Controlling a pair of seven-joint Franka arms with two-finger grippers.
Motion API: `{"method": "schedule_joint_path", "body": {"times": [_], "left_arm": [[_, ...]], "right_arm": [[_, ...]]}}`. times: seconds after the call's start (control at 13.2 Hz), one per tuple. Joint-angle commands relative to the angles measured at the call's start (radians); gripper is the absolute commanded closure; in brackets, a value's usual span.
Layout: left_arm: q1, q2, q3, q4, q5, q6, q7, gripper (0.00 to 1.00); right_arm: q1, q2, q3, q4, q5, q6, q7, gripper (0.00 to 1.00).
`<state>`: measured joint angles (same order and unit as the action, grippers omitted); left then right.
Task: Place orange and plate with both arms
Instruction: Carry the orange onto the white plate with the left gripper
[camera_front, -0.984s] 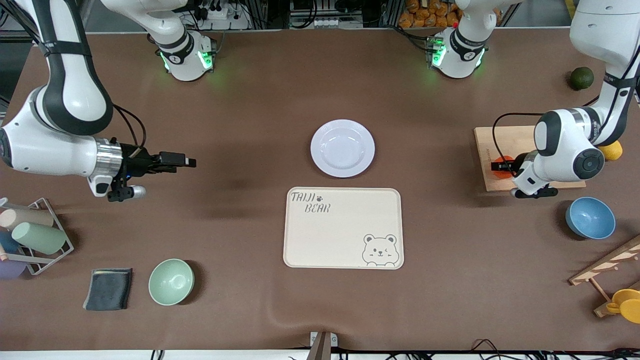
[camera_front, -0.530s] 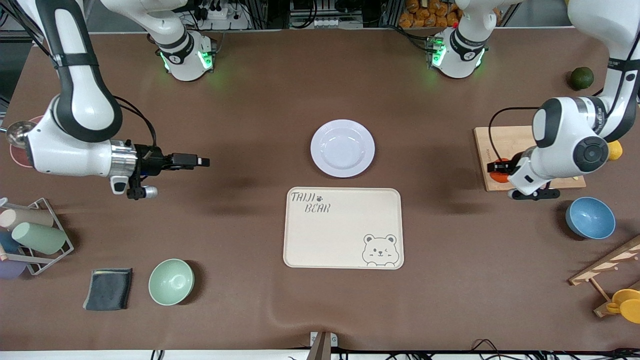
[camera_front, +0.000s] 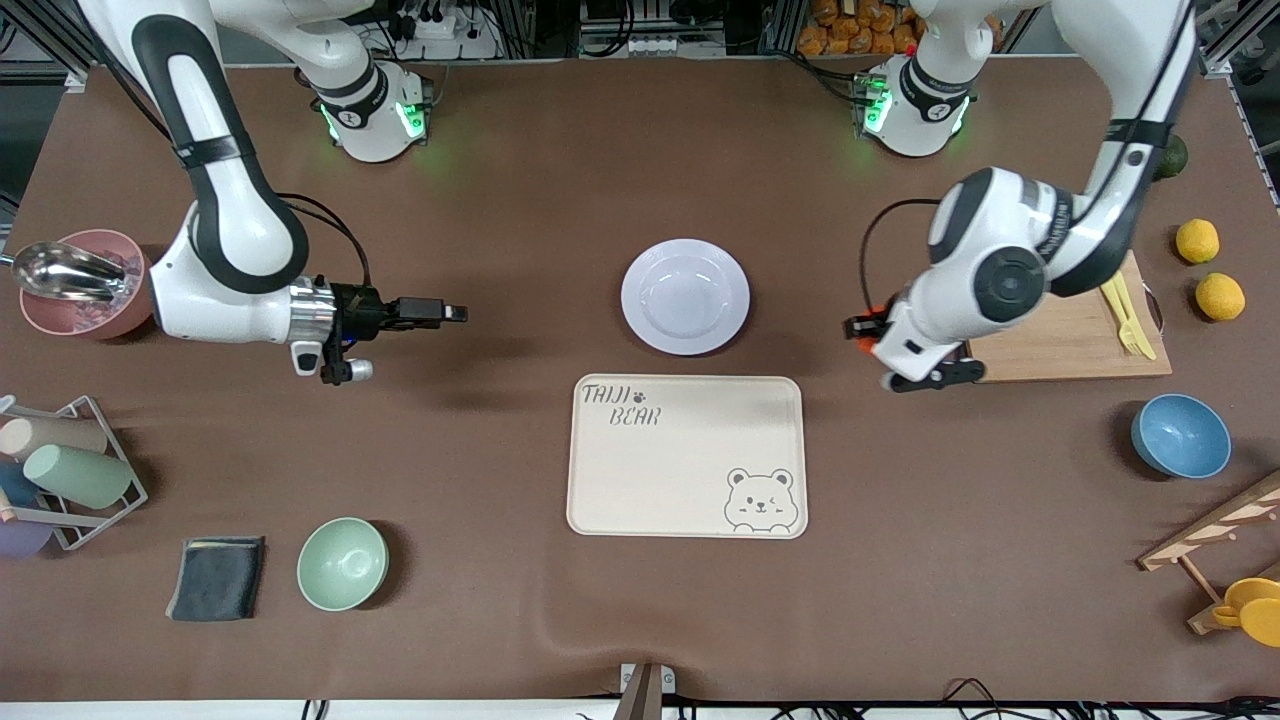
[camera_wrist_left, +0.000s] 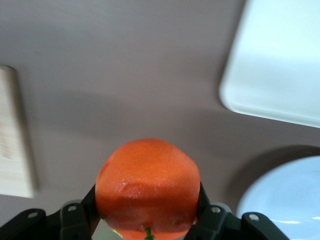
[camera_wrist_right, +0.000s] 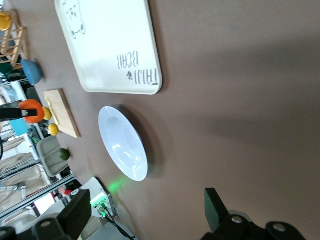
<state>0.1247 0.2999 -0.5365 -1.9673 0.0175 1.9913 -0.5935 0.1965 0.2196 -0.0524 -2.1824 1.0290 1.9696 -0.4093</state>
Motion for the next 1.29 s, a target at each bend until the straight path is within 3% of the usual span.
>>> {"method": "schedule_joint_path", "body": {"times": [0.0,0.15,0.3,0.45,0.68,1.06,1.14,1.21], "left_arm": [[-0.104,0.112,-0.007,0.128,-0.034,-0.023,-0.110,1.00],[-0.189,0.203,-0.007,0.220,-0.033,-0.016,-0.196,1.00],[-0.249,0.287,-0.005,0.303,-0.031,-0.015,-0.250,1.00],[-0.305,0.353,-0.005,0.349,-0.027,-0.015,-0.285,1.00],[-0.367,0.393,-0.004,0.364,-0.027,-0.011,-0.308,1.00],[-0.425,0.456,0.000,0.352,-0.021,-0.012,-0.316,1.00],[-0.427,0.461,-0.002,0.349,-0.021,-0.012,-0.324,0.96],[-0.427,0.465,0.000,0.349,-0.021,-0.012,-0.325,0.78]], "right_arm": [[0.021,0.020,-0.009,-0.042,0.106,0.018,-0.132,0.00],[0.053,0.049,-0.009,-0.059,0.189,0.035,-0.209,0.00],[0.127,0.049,-0.009,-0.085,0.224,0.139,-0.223,0.00],[0.204,0.049,-0.009,-0.096,0.328,0.199,-0.242,0.00],[0.225,0.078,-0.009,-0.125,0.480,0.209,-0.379,0.00],[0.304,0.083,-0.009,-0.165,0.615,0.258,-0.440,0.00],[0.319,0.087,-0.009,-0.168,0.638,0.256,-0.456,0.00],[0.325,0.089,-0.009,-0.168,0.646,0.258,-0.459,0.00]]}}
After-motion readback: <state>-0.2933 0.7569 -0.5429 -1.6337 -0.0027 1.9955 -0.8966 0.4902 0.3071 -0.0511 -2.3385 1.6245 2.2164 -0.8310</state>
